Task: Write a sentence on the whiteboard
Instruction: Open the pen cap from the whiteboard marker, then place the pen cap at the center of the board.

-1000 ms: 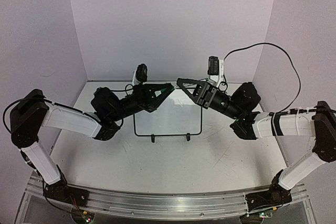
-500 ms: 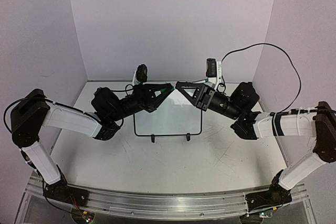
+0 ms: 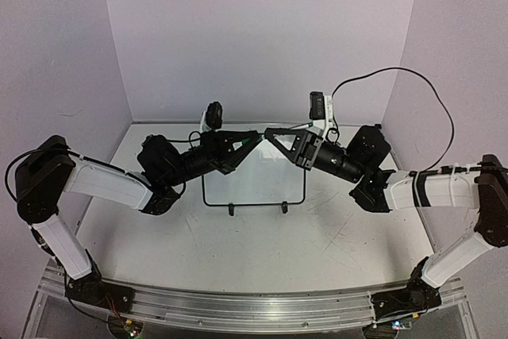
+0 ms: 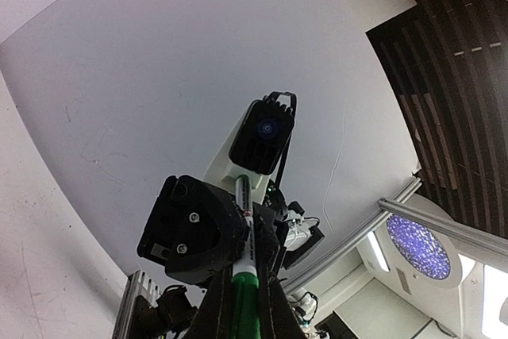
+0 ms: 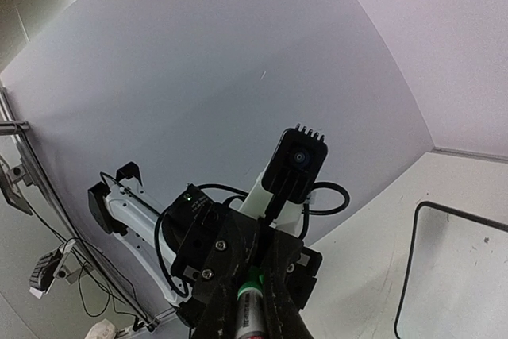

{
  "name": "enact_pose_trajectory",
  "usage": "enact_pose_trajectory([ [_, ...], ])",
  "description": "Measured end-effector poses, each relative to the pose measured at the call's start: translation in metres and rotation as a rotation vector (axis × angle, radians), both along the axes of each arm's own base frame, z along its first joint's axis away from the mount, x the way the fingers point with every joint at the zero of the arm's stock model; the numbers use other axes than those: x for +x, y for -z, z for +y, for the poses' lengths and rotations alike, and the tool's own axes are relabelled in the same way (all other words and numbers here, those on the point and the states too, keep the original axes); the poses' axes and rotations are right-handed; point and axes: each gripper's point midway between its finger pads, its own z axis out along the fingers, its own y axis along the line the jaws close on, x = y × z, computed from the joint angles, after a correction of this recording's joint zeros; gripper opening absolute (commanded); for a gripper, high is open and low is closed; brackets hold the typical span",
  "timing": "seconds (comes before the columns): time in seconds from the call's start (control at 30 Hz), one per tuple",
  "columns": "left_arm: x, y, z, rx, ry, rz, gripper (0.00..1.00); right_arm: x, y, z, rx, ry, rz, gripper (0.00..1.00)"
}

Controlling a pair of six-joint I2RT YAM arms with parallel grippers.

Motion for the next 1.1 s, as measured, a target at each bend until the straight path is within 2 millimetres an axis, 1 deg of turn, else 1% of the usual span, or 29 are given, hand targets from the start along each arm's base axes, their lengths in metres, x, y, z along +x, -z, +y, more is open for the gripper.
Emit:
enact_pose_trajectory([
  [0.07, -0.002, 0.01, 0.003, 0.021, 0.0, 0.026, 0.0, -0.002, 0.011, -0.003, -0.014, -0.003, 0.047, 0.0],
  [0.1, -0.002, 0.018, 0.007, 0.036, -0.005, 0.044, 0.0, -0.002, 0.014, -0.007, -0.016, 0.003, 0.064, 0.0],
  [0.17, 0.007, 0.034, 0.026, 0.063, -0.056, 0.087, 0.0, 0.005, 0.014, -0.031, 0.002, 0.059, 0.093, 0.0],
  [0.2, 0.013, 0.04, 0.037, 0.07, -0.087, 0.108, 0.0, 0.009, 0.009, -0.046, 0.021, 0.094, 0.097, 0.0],
  [0.23, 0.019, 0.044, 0.049, 0.073, -0.118, 0.127, 0.0, 0.012, 0.001, -0.063, 0.045, 0.133, 0.094, 0.0],
  [0.3, 0.027, 0.047, 0.075, 0.072, -0.179, 0.146, 0.0, 0.014, -0.02, -0.098, 0.089, 0.205, 0.066, 0.0],
  [0.33, 0.03, 0.045, 0.088, 0.067, -0.209, 0.144, 0.0, 0.013, -0.03, -0.112, 0.101, 0.244, 0.042, 0.0],
  [0.4, 0.035, 0.037, 0.113, 0.103, -0.289, 0.135, 0.0, 0.014, -0.044, -0.135, 0.05, 0.345, 0.01, 0.0],
  [0.47, 0.04, 0.022, 0.139, 0.156, -0.409, 0.106, 0.0, 0.014, -0.058, -0.151, -0.016, 0.436, -0.026, 0.0],
  [0.53, 0.053, 0.004, 0.166, 0.247, -0.581, 0.107, 0.0, 0.018, -0.068, -0.161, -0.115, 0.526, -0.046, 0.0],
  [0.57, 0.059, -0.002, 0.177, 0.293, -0.656, 0.109, 0.0, 0.022, -0.071, -0.165, -0.162, 0.563, -0.055, 0.0],
  [0.6, 0.067, -0.003, 0.188, 0.354, -0.733, 0.131, 0.0, 0.026, -0.07, -0.167, -0.21, 0.594, -0.056, 0.0],
  [0.63, 0.074, -0.001, 0.198, 0.417, -0.799, 0.153, 0.0, 0.03, -0.066, -0.169, -0.257, 0.618, -0.055, 0.0],
  [0.67, 0.08, 0.006, 0.207, 0.483, -0.855, 0.176, 0.0, 0.033, -0.059, -0.17, -0.303, 0.636, -0.05, 0.0],
  [0.73, 0.091, 0.04, 0.222, 0.648, -0.934, 0.239, 0.0, 0.039, -0.035, -0.168, -0.404, 0.651, -0.024, 0.0],
  [0.83, 0.096, 0.118, 0.234, 0.948, -0.942, 0.344, 0.0, 0.046, 0.008, -0.156, -0.549, 0.626, 0.027, 0.0],
  [0.93, 0.092, 0.185, 0.239, 1.197, -0.872, 0.424, 0.0, 0.047, 0.036, -0.141, -0.64, 0.582, 0.048, 0.0],
  [1.0, 0.088, 0.221, 0.244, 1.327, -0.816, 0.462, 0.0, 0.045, 0.045, -0.132, -0.667, 0.556, 0.046, 0.0],
  [1.07, 0.085, 0.246, 0.247, 1.428, -0.764, 0.482, 0.0, 0.042, 0.045, -0.127, -0.671, 0.54, 0.033, 0.0],
  [1.1, 0.084, 0.255, 0.248, 1.465, -0.742, 0.489, 0.0, 0.04, 0.044, -0.125, -0.667, 0.536, 0.026, 0.0],
])
